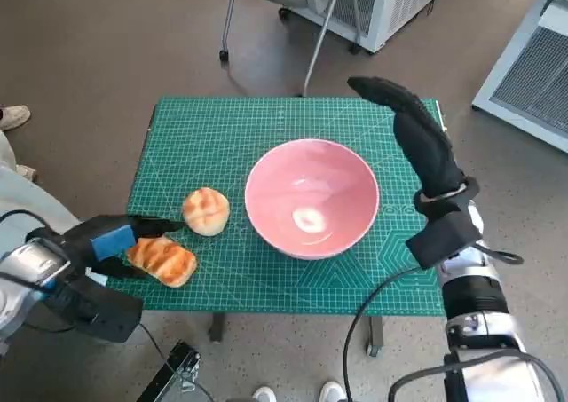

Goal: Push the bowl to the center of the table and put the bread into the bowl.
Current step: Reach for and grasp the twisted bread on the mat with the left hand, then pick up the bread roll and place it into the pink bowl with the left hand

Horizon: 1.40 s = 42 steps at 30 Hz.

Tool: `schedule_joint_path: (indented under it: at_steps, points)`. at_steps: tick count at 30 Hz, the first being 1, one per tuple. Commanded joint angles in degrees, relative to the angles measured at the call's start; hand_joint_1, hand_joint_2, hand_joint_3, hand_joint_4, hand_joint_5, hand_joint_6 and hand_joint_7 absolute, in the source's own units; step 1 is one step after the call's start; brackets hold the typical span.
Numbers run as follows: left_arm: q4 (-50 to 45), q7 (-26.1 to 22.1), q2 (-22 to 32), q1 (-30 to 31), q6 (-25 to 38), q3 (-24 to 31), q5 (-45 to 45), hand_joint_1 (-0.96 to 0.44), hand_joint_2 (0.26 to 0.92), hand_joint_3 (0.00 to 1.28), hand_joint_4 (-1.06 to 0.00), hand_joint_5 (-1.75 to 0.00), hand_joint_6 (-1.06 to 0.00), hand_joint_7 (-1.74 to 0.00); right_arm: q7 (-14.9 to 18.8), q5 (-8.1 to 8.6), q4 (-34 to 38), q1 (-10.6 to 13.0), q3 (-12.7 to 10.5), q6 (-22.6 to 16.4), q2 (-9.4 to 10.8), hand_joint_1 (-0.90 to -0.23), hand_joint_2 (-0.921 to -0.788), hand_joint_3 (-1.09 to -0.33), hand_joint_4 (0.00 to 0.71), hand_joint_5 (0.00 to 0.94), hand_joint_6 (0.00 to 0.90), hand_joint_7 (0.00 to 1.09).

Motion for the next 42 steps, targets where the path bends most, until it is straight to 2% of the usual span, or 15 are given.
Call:
schedule_joint_path:
  at_steps: [1,10,15,16,17,18,21,26,35,42]
  points:
    - [3.4,1.9,-0.8,-2.3,-1.4,-2.9,2.1,0.07,0.903,0.03,-0.49,-0.03,-0.53,-0.02,-0.1,-0.20,-0.1,1.6,-0.2,0.0,-0.2,-0.677,-0.921,-0.679,0.295,0.001,-0.001,0.68]
    - [9.6,6.8,-1.6,-5.5,-3.8,-8.3,6.2,0.07,0.920,0.11,-0.64,-0.05,-0.68,-0.06,-1.0,-0.94,0.1,1.5,-0.2,0.1,-0.2,-0.678,-0.921,-0.686,0.296,0.002,-0.001,0.68]
    - [12.5,10.8,-1.5,-7.1,-5.3,-10.9,8.4,0.06,0.921,0.17,-0.80,-0.07,-0.83,-0.10,-1.4,-1.16,0.1,1.6,-0.1,0.1,-0.1,-0.677,-0.921,-0.689,0.296,0.002,-0.001,0.68]
    - [13.1,11.6,-1.5,-7.4,-5.6,-11.3,8.6,0.05,0.921,0.16,-0.76,-0.28,-0.79,-0.34,-1.5,-1.19,0.1,1.6,-0.1,0.1,-0.1,-0.677,-0.921,-0.690,0.296,0.002,-0.001,0.68]
    - [13.9,12.8,-1.5,-7.7,-6.1,-11.7,8.9,0.03,0.921,0.17,-0.67,-0.62,-0.70,-0.71,-1.6,-1.20,0.1,1.6,-0.1,0.1,-0.1,-0.677,-0.921,-0.690,0.296,0.002,-0.001,0.68]
    - [14.4,13.6,-1.4,-7.9,-6.4,-12.0,9.0,0.02,0.921,0.16,-0.63,-0.82,-0.65,-0.94,-1.6,-1.22,0.1,1.6,-0.1,0.1,-0.1,-0.677,-0.921,-0.691,0.296,0.002,-0.001,0.68]
    - [16.3,16.2,-1.5,-8.5,-7.1,-12.7,8.9,0.01,0.921,0.14,-0.60,-1.03,-0.62,-1.20,-1.6,-1.14,0.1,1.7,-0.2,0.1,-0.1,-0.677,-0.921,-0.692,0.296,0.002,-0.001,0.68]
    - [18.2,18.8,-1.6,-8.5,-7.0,-13.1,8.1,0.00,0.921,0.09,-0.64,-1.01,-0.66,-1.30,-1.5,-0.91,-0.1,1.8,-0.3,0.0,0.0,-0.676,-0.921,-0.693,0.296,0.002,-0.001,0.68]
    - [17.6,16.9,-0.8,-7.7,-5.7,-11.7,4.2,0.00,0.921,0.10,-0.60,-1.17,-0.65,-1.23,-1.5,-0.64,-0.2,2.2,-0.4,0.1,0.2,-0.679,-0.921,-0.694,0.295,0.001,-0.001,0.68]
    - [15.0,16.2,1.0,-7.9,-5.8,-9.9,2.2,0.00,0.921,0.10,-0.60,-1.12,-0.66,-1.26,-1.4,-0.46,-0.3,2.4,-0.5,0.2,0.3,-0.677,-0.921,-0.694,0.295,0.001,-0.001,0.66]
